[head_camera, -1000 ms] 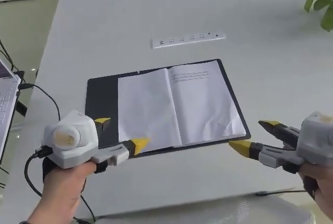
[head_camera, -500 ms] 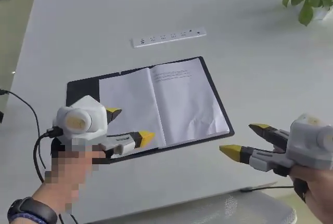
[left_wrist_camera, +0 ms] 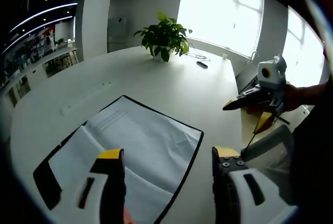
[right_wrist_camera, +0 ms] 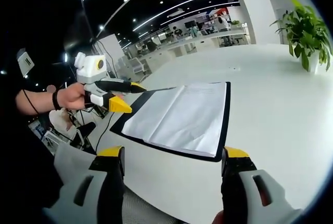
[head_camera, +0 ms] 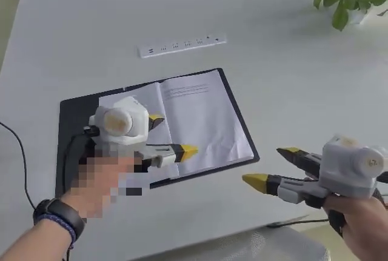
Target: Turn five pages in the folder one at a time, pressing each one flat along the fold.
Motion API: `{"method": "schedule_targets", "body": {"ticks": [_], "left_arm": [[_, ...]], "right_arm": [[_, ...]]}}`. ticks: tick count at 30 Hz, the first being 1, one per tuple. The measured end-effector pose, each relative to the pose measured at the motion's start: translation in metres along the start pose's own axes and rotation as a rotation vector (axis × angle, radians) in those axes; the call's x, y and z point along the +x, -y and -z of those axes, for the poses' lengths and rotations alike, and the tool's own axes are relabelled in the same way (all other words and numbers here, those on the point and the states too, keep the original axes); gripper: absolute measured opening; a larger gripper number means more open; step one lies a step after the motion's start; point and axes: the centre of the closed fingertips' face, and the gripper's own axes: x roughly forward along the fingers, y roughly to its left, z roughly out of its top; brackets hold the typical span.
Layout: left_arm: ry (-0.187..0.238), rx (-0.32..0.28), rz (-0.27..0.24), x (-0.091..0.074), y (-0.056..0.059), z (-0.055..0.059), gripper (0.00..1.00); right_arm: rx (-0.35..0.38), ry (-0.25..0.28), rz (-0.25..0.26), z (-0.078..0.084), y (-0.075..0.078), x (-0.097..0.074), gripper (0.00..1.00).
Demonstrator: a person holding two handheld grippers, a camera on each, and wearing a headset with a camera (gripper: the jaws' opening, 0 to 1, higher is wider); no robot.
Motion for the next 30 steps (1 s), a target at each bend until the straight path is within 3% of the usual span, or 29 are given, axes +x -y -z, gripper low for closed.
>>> {"method": "schedule_targets", "body": {"ticks": [14, 23, 30], "left_arm": [[-0.023, -0.009, 0.04, 0.05, 0.013, -0.006, 0.68], [-0.059, -0.024, 0.055, 0.089, 0.028, -0.001, 0.67], [-0.09, 0.008, 0.014, 0.123, 0.032, 0.003, 0.68]], "right_arm": [[0.024, -0.013, -0.018, 0.005, 0.003, 0.003, 0.76], [0.047, -0.006, -0.021, 0.007, 0.013, 0.004, 0.77], [0.075, -0.011, -0.027, 0.013, 0.022, 0.004, 0.76]]}}
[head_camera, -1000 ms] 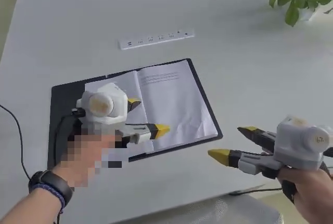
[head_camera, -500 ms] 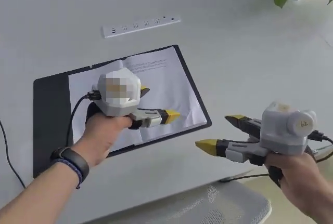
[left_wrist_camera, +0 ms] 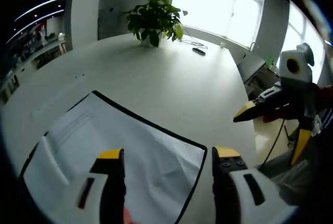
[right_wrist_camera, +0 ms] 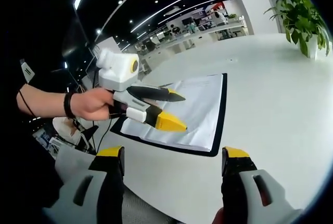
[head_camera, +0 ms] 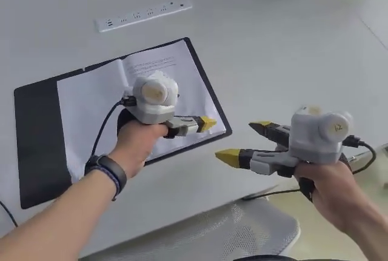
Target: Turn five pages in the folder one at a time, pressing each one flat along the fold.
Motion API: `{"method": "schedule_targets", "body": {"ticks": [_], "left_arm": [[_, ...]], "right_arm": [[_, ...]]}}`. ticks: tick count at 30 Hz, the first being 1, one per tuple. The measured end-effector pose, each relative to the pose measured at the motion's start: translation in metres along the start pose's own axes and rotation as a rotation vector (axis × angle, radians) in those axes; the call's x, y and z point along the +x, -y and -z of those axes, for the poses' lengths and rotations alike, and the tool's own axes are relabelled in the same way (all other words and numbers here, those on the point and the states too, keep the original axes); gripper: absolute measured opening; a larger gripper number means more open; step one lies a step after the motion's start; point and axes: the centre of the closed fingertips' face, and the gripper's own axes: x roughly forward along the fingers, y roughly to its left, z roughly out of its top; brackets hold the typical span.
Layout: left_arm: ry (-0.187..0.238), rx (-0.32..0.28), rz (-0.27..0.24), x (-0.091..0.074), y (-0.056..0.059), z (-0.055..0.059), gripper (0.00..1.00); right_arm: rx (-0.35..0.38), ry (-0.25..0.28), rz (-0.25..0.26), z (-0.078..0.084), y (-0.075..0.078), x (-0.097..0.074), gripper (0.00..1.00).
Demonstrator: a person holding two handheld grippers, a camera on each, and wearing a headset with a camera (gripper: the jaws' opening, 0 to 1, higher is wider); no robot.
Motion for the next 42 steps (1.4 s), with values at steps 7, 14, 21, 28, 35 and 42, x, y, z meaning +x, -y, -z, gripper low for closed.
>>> {"method": "schedule_targets", "body": {"ticks": [7, 14, 21, 28, 35, 42], "left_arm": [[-0.031, 0.003, -0.068, 0.025, -0.002, 0.009, 0.7], [-0.067, 0.064, -0.118, 0.037, -0.005, 0.023, 0.69], [-0.034, 0.09, -0.114, 0.04, -0.008, 0.025, 0.7], [-0.032, 0.101, -0.103, 0.041, -0.01, 0.026, 0.69], [-0.038, 0.097, -0.092, 0.041, -0.011, 0.027, 0.68], [-0.037, 0.081, -0.078, 0.037, -0.008, 0.027, 0.66]], "right_arm": [[0.026, 0.004, -0.004, 0.003, 0.005, 0.0, 0.75], [0.027, 0.0, -0.014, 0.003, 0.005, 0.0, 0.75], [0.028, -0.008, -0.022, 0.004, 0.007, 0.003, 0.75], [0.028, -0.007, -0.033, 0.001, 0.006, 0.007, 0.74], [0.037, 0.001, -0.033, -0.001, 0.007, 0.006, 0.73], [0.051, 0.004, -0.032, 0.002, 0.007, 0.005, 0.72]]}}
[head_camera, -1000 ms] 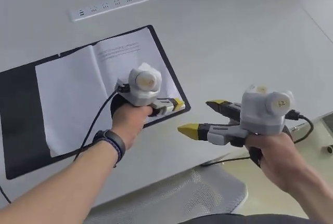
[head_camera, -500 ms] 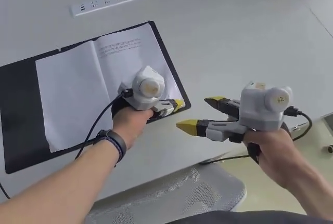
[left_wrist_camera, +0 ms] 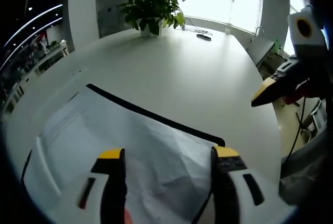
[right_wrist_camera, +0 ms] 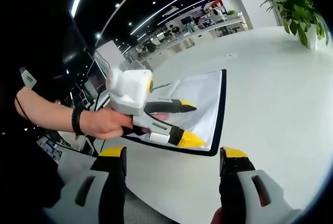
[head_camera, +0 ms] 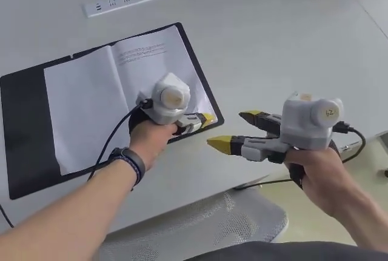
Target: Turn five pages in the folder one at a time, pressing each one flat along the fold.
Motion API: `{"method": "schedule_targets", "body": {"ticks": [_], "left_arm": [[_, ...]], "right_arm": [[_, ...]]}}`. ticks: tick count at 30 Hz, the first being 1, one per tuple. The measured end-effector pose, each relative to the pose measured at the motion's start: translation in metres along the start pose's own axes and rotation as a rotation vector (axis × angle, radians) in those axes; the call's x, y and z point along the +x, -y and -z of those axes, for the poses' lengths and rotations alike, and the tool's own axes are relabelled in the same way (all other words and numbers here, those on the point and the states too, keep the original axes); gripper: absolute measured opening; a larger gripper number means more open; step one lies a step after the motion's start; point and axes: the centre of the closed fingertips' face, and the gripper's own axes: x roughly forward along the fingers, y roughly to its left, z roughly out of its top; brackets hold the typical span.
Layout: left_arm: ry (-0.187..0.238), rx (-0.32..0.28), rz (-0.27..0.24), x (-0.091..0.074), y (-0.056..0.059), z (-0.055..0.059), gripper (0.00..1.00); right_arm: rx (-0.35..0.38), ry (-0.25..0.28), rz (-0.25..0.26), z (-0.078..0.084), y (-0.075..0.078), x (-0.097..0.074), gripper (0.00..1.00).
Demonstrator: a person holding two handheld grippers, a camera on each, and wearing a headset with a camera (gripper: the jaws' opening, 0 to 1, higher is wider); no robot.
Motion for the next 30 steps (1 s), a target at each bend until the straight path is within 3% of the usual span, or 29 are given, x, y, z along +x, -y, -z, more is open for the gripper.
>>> {"method": "schedule_targets", "body": {"ticks": [6, 30], "left_arm": [[-0.005, 0.016, -0.008, -0.003, -0.007, 0.003, 0.57], [0.042, 0.003, -0.018, -0.002, -0.015, 0.003, 0.49]], "right_arm": [[0.01, 0.005, -0.004, -0.001, -0.001, 0.001, 0.72], [0.013, 0.007, -0.023, -0.004, -0.002, 0.006, 0.69]]}}
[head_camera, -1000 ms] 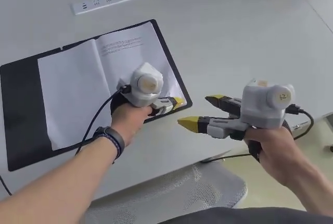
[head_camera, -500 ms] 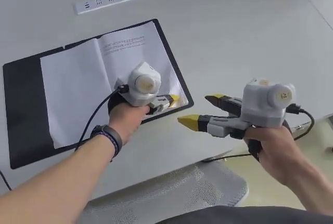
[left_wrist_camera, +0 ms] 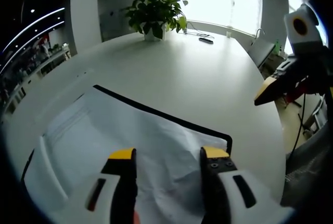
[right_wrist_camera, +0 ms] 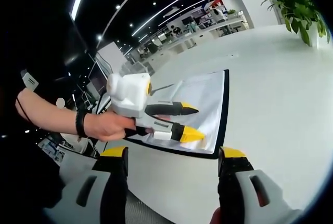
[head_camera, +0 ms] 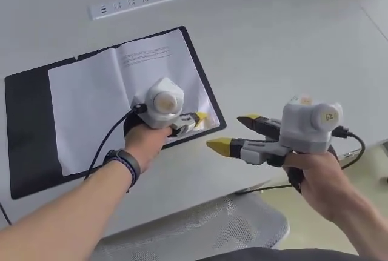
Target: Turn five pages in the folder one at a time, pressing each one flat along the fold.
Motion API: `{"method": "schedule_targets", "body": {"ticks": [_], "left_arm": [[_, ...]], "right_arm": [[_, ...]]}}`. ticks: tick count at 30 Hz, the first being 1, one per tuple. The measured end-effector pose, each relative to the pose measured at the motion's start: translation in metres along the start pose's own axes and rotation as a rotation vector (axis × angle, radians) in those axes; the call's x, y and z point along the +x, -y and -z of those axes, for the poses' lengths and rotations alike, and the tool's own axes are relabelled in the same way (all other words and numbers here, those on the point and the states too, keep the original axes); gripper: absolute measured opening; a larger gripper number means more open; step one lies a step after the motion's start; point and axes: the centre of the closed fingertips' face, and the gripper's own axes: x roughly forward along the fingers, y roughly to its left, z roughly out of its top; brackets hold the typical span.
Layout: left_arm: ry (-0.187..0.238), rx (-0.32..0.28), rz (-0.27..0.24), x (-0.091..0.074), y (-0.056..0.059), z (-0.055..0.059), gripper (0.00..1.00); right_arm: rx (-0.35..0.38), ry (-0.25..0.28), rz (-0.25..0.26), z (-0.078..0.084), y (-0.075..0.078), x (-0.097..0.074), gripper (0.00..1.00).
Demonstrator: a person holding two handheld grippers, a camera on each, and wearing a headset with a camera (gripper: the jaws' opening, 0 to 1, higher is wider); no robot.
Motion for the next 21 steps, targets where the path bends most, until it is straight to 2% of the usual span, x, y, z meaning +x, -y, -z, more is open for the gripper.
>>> {"method": "schedule_targets", "body": {"ticks": [5, 14, 16, 17, 21], "left_arm": [[0.005, -0.023, -0.006, 0.0006, -0.0013, -0.0004, 0.47], [0.01, -0.023, -0.009, 0.0009, -0.0025, -0.0001, 0.45], [0.01, -0.011, -0.013, -0.0005, -0.0053, -0.0001, 0.38], [0.015, -0.024, -0.01, -0.0007, -0.0057, -0.0001, 0.37], [0.012, -0.016, -0.006, -0.0011, -0.0054, -0.0004, 0.37]], "right_arm": [[0.001, 0.006, 0.002, -0.0015, 0.0011, -0.0008, 0.69], [0.011, 0.016, 0.008, 0.0005, 0.002, -0.0046, 0.68], [0.017, 0.02, 0.007, 0.0015, 0.0018, -0.005, 0.68], [0.021, 0.021, 0.006, 0.0018, 0.002, -0.0049, 0.68], [0.024, 0.022, 0.006, 0.0018, 0.0027, -0.0032, 0.67]]}}
